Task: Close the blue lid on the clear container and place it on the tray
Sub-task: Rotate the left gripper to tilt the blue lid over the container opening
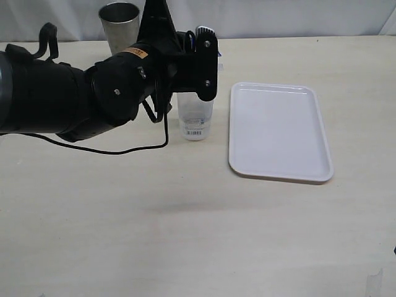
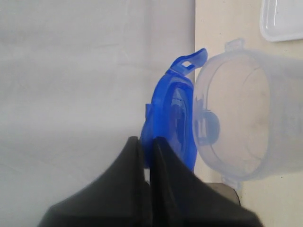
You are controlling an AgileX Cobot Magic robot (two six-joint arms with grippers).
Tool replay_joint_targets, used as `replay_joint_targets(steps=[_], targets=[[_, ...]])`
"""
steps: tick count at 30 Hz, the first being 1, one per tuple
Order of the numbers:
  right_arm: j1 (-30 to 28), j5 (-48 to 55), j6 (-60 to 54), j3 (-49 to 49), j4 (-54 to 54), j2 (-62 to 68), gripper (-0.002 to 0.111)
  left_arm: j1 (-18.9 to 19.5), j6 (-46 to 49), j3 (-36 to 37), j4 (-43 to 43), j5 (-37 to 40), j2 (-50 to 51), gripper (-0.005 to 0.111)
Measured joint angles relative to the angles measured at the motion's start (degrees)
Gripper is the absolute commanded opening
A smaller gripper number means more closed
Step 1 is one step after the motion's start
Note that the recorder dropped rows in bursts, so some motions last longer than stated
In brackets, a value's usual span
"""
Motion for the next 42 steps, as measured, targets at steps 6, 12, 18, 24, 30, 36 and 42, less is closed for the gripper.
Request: replay_joint_targets(steps=[6, 12, 18, 24, 30, 36, 42], targets=[[0.00, 0.00, 0.00, 0.00, 0.00, 0.00, 0.004, 0.00, 0.00, 0.00, -0.75, 1.62, 0.00, 0.000], [0.00, 0.00, 0.00, 0.00, 0.00, 0.00, 0.004, 0.00, 0.00, 0.00, -1.69, 3.62, 0.00, 0.000], [0.00, 0.00, 0.00, 0.00, 0.00, 0.00, 0.004, 0.00, 0.00, 0.00, -2.73, 3.71, 0.00, 0.000], [0.00, 0.00, 0.00, 0.00, 0.00, 0.00, 0.004, 0.00, 0.00, 0.00, -3.65, 5.11, 0.00, 0.000], [0.00, 0.00, 0.00, 0.00, 0.00, 0.00, 0.004, 0.00, 0.00, 0.00, -4.19, 6.34, 0.00, 0.000], [0.00, 0.00, 0.00, 0.00, 0.00, 0.00, 0.004, 0.00, 0.00, 0.00, -4.95, 6.34, 0.00, 0.000], [0.00, 0.00, 0.00, 0.00, 0.00, 0.00, 0.004, 0.00, 0.00, 0.00, -6.30, 6.34, 0.00, 0.000]])
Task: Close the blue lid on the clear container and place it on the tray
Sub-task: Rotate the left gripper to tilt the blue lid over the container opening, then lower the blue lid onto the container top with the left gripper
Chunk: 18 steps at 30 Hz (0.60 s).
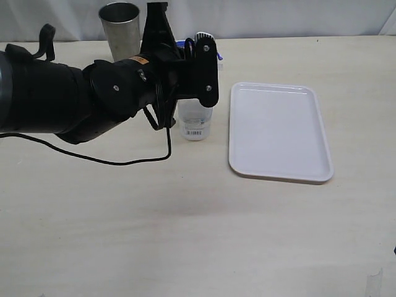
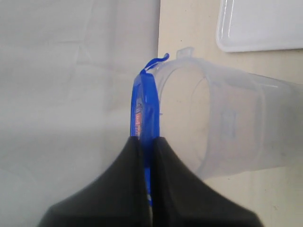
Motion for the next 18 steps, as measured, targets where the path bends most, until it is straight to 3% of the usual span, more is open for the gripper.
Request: replay_joint_targets(steps=[18], targets=[[0.00, 0.00, 0.00, 0.00, 0.00, 0.00, 0.004, 0.00, 0.00, 1.40, -0.36, 3.22, -1.23, 0.000]])
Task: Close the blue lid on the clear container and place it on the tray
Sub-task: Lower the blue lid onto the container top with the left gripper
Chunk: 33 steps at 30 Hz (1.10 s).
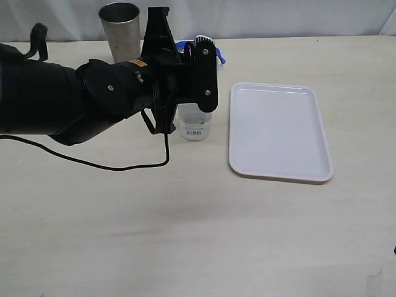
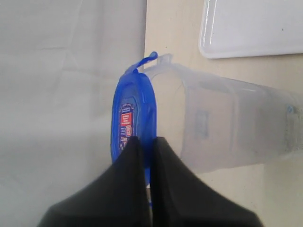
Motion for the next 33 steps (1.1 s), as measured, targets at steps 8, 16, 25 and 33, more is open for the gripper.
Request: replay_joint_targets(steps=[8, 16, 25, 33], targets=[[0.00, 0.00, 0.00, 0.00, 0.00, 0.00, 0.004, 0.00, 0.00, 1.01, 1.70, -0.13, -0.10, 0.000], [0.00, 0.00, 0.00, 0.00, 0.00, 0.00, 0.004, -1.64, 0.00, 1.01, 1.82, -1.52, -0.10, 0.000], [0.00, 0.00, 0.00, 0.00, 0.00, 0.00, 0.004, -1.95, 0.00, 1.01, 1.46, -2.29, -0.10, 0.000], [0.00, 0.00, 0.00, 0.00, 0.00, 0.00, 0.004, -2.05, 0.00, 1.01, 0.64, -2.29, -0.10, 0.000]])
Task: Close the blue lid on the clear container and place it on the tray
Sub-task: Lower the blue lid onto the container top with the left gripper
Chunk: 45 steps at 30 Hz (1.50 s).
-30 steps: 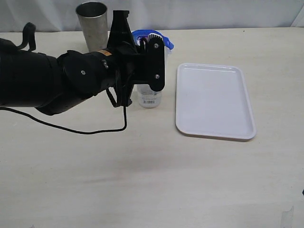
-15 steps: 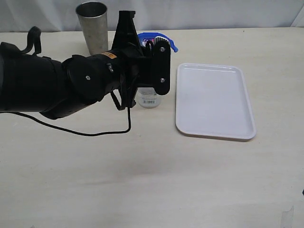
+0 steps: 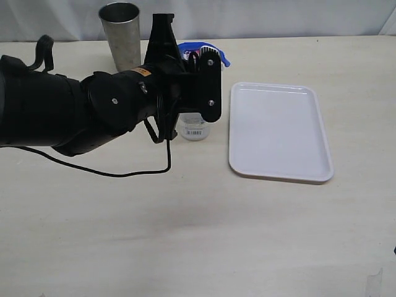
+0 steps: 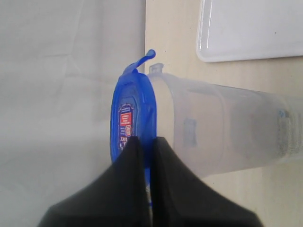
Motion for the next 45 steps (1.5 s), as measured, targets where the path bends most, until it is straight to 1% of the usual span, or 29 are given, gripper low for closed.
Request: replay_joint_targets(steps=[9, 24, 45], targets=[[0.00, 0.00, 0.00, 0.00, 0.00, 0.00, 0.004, -1.61, 0.00, 0.00, -0.23, -1.12, 0.00, 0.000], [0.00, 0.00, 0.00, 0.00, 0.00, 0.00, 0.004, -1.61, 0.00, 0.09, -3.29, -2.18, 0.00, 0.000], [0.00, 0.00, 0.00, 0.00, 0.00, 0.00, 0.004, -1.61, 0.23, 1.33, -3.29, -3.04, 0.00, 0.000]])
